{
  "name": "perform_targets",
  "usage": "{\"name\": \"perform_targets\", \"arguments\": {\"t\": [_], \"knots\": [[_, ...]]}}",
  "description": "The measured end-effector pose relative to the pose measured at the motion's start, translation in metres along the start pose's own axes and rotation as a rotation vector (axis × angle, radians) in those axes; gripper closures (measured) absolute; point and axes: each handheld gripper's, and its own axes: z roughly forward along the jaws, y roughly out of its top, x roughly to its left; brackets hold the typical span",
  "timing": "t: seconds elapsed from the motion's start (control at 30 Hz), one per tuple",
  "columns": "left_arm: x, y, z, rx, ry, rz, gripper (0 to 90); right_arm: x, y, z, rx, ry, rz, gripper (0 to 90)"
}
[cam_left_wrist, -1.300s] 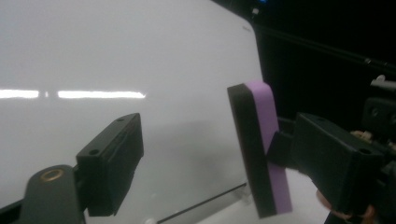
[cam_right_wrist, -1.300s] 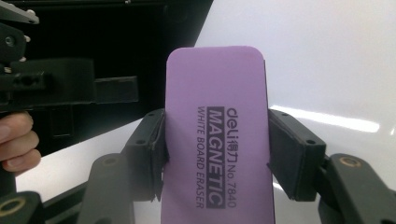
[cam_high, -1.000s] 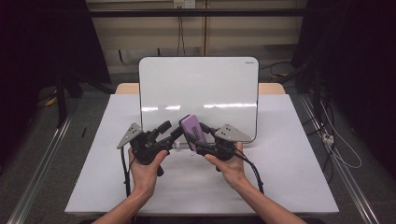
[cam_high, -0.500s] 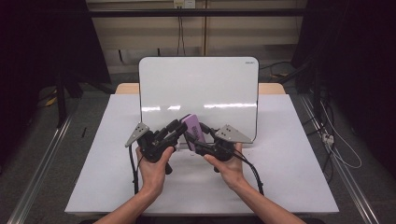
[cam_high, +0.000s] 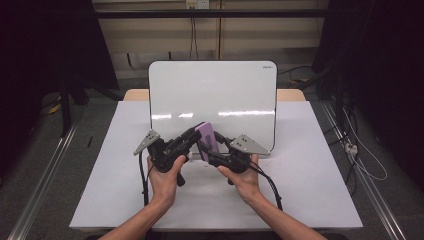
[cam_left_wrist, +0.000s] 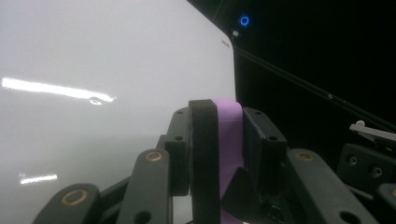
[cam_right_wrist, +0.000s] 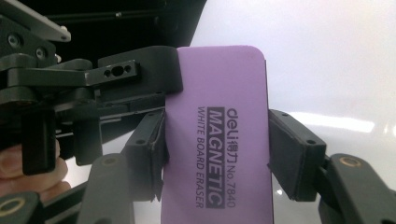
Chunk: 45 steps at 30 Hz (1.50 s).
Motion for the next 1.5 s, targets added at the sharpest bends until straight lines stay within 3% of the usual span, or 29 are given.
{"name": "perform_targets", "arguments": {"t": [0.2, 0.43, 0.6, 0.67, 0.73, 0.8, 0.83, 0.9, 0.97, 1.17, 1.2, 1.27, 1.37, 1.5], "knots": [[0.002, -0.001, 0.001, 0.019, -0.008, -0.024, 64.0, -0.001, -0.001, -0.001, 0.003, -0.002, 0.003, 41.3], [0.000, 0.005, 0.000, 0.056, -0.015, 0.003, 67.7, -0.002, -0.001, -0.001, 0.011, 0.011, 0.000, 40.2], [-0.001, 0.010, 0.000, 0.066, -0.012, 0.035, 68.5, -0.003, 0.001, -0.004, 0.035, 0.018, -0.020, 26.2], [0.000, 0.013, -0.002, 0.071, 0.001, 0.074, 68.5, -0.003, 0.001, -0.005, 0.050, 0.018, -0.028, 21.0], [0.000, 0.016, -0.004, 0.076, 0.006, 0.093, 68.6, -0.003, 0.001, -0.007, 0.054, 0.019, -0.013, 19.1], [0.000, 0.017, -0.005, 0.081, 0.023, 0.114, 68.7, -0.003, 0.001, -0.010, 0.060, 0.023, -0.030, 17.3], [0.000, 0.018, -0.007, 0.098, 0.029, 0.160, 68.7, -0.004, 0.001, -0.011, 0.062, 0.025, -0.032, 16.8], [0.000, 0.019, -0.007, 0.096, 0.040, 0.154, 68.7, -0.005, 0.002, -0.014, 0.065, 0.014, -0.045, 16.2], [0.000, 0.022, -0.009, 0.110, 0.044, 0.192, 68.7, -0.007, 0.003, -0.017, 0.068, 0.004, -0.048, 15.3], [-0.003, 0.029, -0.013, 0.130, 0.053, 0.258, 68.9, -0.021, 0.002, -0.033, 0.102, -0.069, -0.073, 9.8], [-0.002, 0.032, -0.015, 0.153, 0.056, 0.292, 68.8, -0.023, 0.002, -0.036, 0.113, -0.082, -0.080, 8.5], [-0.003, 0.033, -0.016, 0.144, 0.066, 0.283, 68.9, -0.027, 0.000, -0.042, 0.128, -0.095, -0.085, 8.2], [-0.004, 0.035, -0.020, 0.179, 0.101, 0.357, 68.9, -0.034, 0.000, -0.052, 0.160, -0.153, -0.110, 3.4], [-0.005, 0.038, -0.024, 0.206, 0.138, 0.424, 69.0, -0.045, 0.003, -0.066, 0.156, -0.190, -0.094, 3.8]]}}
